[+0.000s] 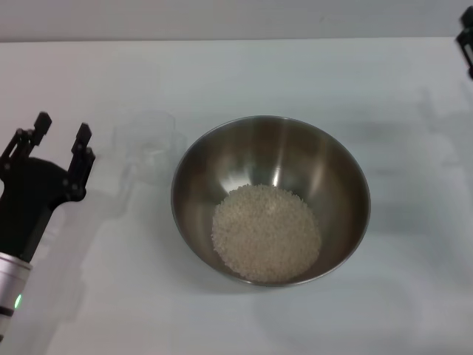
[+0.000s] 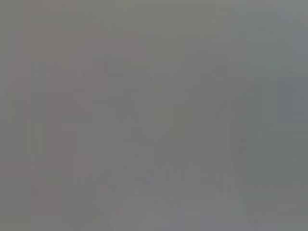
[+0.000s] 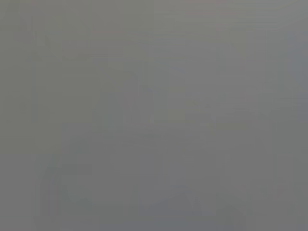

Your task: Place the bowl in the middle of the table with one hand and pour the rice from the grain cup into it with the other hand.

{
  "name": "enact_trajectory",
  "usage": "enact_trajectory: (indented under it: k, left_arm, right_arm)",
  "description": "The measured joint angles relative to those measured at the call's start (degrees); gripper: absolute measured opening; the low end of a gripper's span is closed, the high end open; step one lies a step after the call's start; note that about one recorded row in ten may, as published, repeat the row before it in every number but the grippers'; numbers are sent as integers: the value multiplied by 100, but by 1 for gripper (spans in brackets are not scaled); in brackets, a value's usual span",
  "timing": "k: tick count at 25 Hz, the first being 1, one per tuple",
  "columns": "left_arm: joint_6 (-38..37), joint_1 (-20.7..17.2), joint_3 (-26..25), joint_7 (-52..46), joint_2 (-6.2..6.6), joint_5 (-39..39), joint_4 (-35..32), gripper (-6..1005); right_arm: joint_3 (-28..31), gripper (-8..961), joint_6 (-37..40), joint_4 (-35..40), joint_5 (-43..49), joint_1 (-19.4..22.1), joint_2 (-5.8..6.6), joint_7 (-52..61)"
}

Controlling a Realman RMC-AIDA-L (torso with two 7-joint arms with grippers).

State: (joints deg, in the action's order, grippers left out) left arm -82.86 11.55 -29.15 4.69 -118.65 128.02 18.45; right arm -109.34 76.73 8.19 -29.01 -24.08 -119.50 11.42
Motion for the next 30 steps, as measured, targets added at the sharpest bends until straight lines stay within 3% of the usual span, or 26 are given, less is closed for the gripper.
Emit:
enact_trajectory:
  k: [5,8,19,30]
  left_arm:
    - [-3,148,-102,-478,-13,-32,4,489]
    - [12,174,-159,-542,-20,-34,28,712]
    - [25,294,-376,-843,-28,-42,-34,821]
    - [240,295,-770,-1043,-34,-50,29,819]
  right_arm:
    - [-500,727,-125,35,0,12,-22,18]
    - [-661,727,-131,94,0,59,-33,22]
    - [-781,727,-202,205,0,51,-38,22]
    - [-846,727,-126,457,167,-118,2,62]
